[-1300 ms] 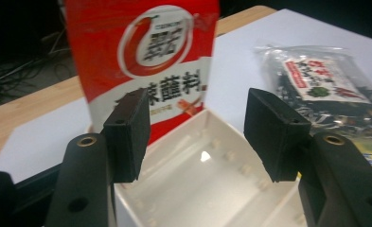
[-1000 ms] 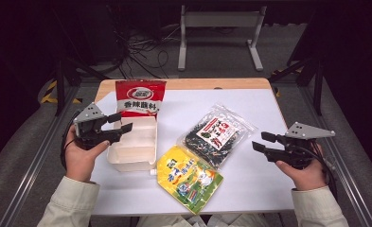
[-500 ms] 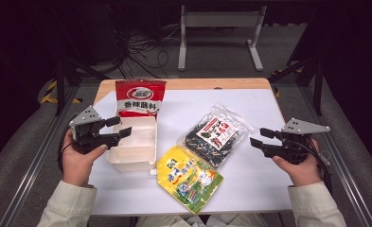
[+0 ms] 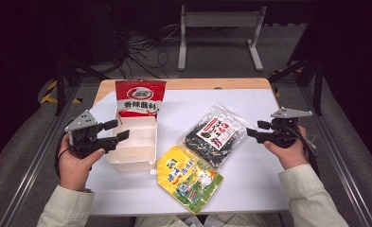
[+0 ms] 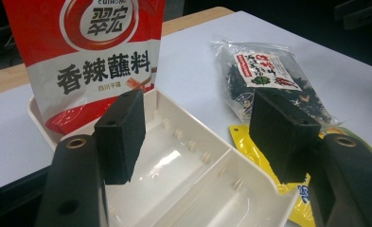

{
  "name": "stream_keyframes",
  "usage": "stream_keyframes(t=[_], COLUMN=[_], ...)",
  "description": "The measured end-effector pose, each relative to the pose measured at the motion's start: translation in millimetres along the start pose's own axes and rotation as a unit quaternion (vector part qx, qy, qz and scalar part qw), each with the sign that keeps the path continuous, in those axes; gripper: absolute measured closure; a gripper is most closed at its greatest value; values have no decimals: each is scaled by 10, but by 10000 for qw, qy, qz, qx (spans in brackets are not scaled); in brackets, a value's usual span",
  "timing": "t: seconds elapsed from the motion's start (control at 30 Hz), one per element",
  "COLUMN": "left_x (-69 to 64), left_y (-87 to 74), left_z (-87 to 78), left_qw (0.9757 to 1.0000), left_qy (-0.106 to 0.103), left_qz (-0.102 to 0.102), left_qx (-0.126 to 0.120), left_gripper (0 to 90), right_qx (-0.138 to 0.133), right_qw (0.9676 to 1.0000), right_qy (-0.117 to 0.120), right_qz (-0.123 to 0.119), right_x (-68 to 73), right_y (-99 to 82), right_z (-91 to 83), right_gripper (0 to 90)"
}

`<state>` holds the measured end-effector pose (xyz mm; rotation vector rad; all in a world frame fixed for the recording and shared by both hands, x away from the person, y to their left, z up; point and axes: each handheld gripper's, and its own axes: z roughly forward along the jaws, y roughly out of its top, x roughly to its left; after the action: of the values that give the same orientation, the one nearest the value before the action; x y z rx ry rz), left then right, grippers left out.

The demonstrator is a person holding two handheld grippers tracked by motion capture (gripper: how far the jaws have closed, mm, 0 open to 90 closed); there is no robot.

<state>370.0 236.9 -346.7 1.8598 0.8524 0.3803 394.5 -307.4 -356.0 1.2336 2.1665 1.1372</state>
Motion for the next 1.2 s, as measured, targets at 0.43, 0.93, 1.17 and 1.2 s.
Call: stream_keyframes(t=[0.43, 0.93, 1.17, 1.2], left_x=[-22, -26, -21, -22], left_y=[-15, -43, -49, -50], left_z=[15, 60, 66, 68], left_qw=[10000, 9999, 9999, 9999], left_qy=[13, 2, -7, -1], left_qz=[-35, -48, -26, -30], left_qx=[31, 110, 141, 141], left_gripper=[350, 338, 340, 340], right_qx=[244, 489, 676, 695], right_qw=[9989, 9953, 9922, 9919], right_qy=[-221, -351, -325, -334], right_qz=[338, 763, 991, 1014], right_x=[-169, -376, -478, -482], right_y=[-28, -122, -198, -201], right_z=[376, 629, 766, 775], right_gripper=[367, 306, 275, 272])
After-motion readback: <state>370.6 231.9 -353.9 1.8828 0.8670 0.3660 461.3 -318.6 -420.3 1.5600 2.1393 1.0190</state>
